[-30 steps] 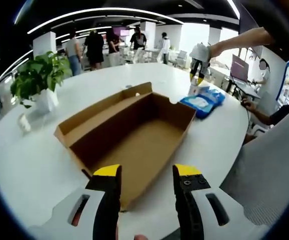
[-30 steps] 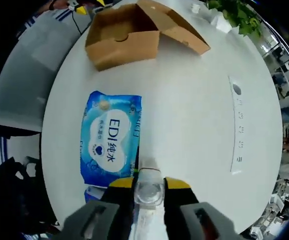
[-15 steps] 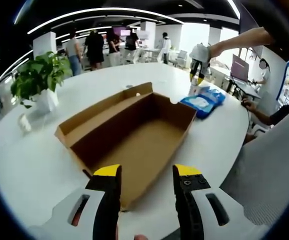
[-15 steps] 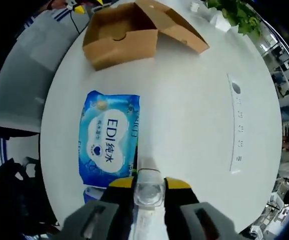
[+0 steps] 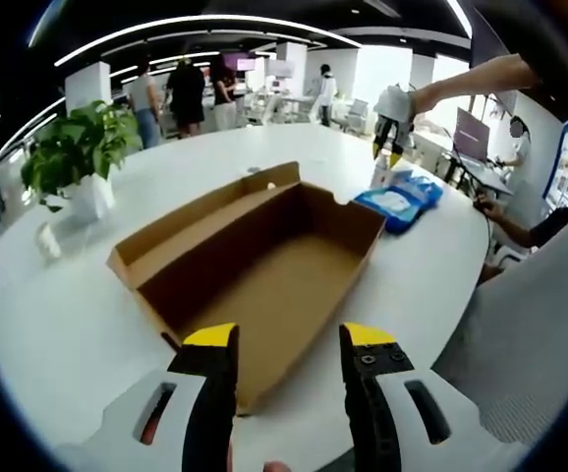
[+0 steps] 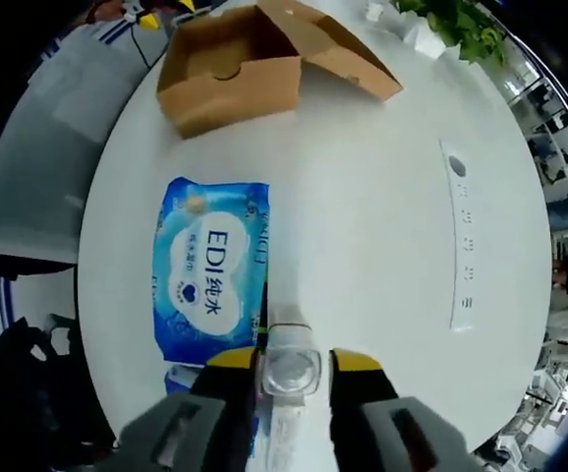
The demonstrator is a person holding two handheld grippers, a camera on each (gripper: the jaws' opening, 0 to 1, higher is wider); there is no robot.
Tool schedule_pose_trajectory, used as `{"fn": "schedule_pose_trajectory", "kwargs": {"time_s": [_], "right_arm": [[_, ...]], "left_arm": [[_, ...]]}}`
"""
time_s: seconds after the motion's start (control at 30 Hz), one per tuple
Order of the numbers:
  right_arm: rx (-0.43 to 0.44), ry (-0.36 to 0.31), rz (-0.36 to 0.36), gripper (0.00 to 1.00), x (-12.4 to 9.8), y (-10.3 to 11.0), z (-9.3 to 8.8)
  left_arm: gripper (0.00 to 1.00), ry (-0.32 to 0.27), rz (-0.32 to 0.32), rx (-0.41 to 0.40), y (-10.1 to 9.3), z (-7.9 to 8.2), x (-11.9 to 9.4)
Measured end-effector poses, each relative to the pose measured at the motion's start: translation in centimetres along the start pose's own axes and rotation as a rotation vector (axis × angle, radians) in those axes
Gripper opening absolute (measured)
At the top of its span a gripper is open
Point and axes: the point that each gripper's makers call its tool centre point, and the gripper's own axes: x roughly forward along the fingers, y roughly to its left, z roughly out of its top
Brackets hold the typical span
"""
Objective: Operate the shoe box by opening the lid, removing the specified soft item, and placing it in the target area until the item is outside and the box remains undamaged.
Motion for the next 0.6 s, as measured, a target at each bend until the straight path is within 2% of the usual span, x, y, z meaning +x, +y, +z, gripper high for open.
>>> {"fn": "schedule_pose_trajectory", "kwargs": {"time_s": [0.4, 0.6], "right_arm": [[0.074, -0.016, -0.048, 0.32, -1.7, 0.3, -1.2], [0.188, -0.037, -0.087, 0.31, -2.7, 1.2, -2.4]], "left_arm": [[0.42, -0.022, -0.001, -0.002, 0.3, 0.4, -0.6], [0.42, -0.037, -0.010, -0.010, 0.3, 0.7, -0.6]]}}
